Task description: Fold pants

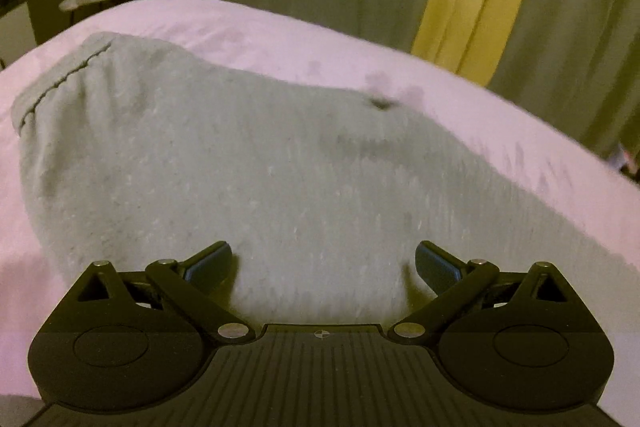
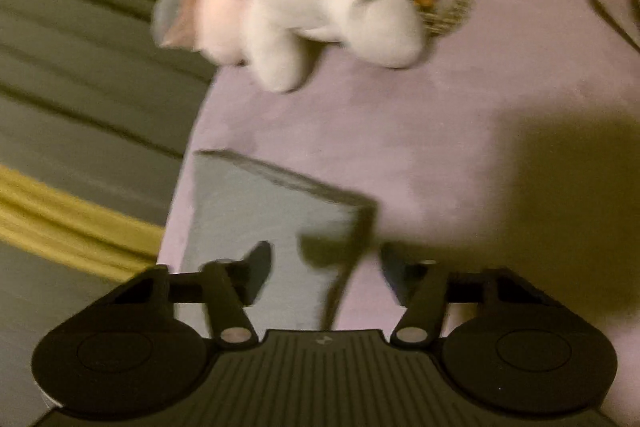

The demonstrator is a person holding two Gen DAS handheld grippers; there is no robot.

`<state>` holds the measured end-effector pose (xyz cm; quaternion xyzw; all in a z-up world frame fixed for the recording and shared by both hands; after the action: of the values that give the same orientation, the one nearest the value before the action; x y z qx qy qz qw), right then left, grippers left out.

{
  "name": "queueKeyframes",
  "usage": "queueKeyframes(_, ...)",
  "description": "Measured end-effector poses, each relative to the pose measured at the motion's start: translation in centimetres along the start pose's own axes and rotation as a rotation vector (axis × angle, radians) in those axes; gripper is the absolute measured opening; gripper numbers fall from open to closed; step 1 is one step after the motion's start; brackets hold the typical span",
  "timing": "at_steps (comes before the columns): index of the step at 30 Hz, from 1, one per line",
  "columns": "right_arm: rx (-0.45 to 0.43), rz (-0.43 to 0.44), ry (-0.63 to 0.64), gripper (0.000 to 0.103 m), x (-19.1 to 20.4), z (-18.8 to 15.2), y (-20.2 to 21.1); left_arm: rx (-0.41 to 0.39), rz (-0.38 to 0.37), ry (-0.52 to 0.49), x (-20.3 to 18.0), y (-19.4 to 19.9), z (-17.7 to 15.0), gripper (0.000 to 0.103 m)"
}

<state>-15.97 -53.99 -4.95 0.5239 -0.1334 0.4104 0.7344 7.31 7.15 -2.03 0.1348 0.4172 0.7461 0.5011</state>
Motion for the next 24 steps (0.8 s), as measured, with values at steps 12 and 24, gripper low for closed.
queueKeyframes(12,0.009,0.051,0.055,0.048,0.7,0.2,-1.7,0.009,0.076,-0.109,-1.6,-0.5,-1.9,0.102)
queueKeyframes(24,0.033,0.042,0.092,0.028,1.5,0.7,-3.2,0.040,0.097,-0.147,-2.3,-1.3,-2.5,0.102)
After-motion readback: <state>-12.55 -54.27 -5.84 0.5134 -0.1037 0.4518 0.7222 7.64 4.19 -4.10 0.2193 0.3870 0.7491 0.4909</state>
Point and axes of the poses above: each gripper's, at about its wrist camera, not at the fingertips, and y roughly against the way its jaws point, x to its left, z to its top, the point moved 1 cm from there along -y, roughly the way its jaws point, and after that the axes turned 11 degrees about y, right-handed, at the moved point
